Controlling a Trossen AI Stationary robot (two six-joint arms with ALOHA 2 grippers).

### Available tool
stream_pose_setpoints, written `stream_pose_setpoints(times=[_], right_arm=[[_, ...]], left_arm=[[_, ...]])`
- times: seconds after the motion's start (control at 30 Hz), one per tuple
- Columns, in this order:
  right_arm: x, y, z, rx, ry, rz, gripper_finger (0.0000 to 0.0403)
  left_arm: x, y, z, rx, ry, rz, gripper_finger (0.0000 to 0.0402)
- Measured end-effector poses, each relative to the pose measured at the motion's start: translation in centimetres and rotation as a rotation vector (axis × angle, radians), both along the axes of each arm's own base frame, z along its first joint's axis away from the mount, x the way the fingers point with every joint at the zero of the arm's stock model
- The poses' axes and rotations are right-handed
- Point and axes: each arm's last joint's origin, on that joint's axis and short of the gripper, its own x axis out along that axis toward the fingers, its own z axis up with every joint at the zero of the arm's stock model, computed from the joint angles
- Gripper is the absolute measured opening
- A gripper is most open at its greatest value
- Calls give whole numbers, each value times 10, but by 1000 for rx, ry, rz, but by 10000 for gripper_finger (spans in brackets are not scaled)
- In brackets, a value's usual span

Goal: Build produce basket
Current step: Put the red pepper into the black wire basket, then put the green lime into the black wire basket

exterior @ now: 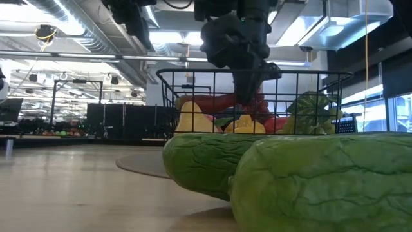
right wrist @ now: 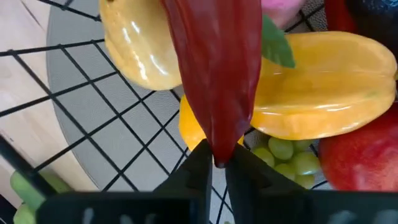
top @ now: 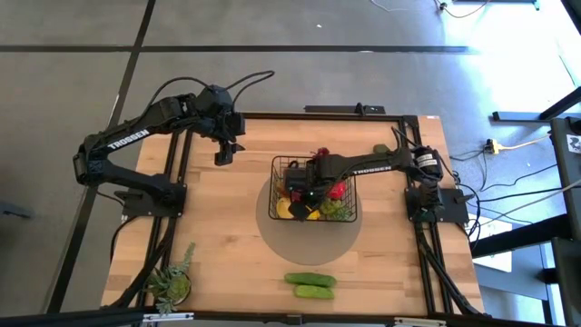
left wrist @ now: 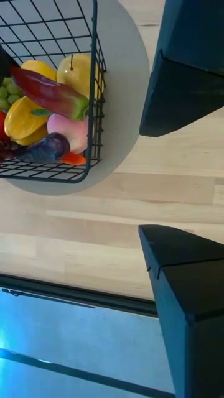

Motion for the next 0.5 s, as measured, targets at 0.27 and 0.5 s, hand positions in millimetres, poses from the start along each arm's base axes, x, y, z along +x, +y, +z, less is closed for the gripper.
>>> stream_pose_setpoints(times=[0.27, 0.5], right_arm=[[0, -1, 0, -2, -3, 22, 79], [0, -8, 1, 97, -1, 3, 84]], left_arm=[[0, 0, 0, 4, 2, 4, 234], [0, 0, 0, 4, 2, 4, 234]])
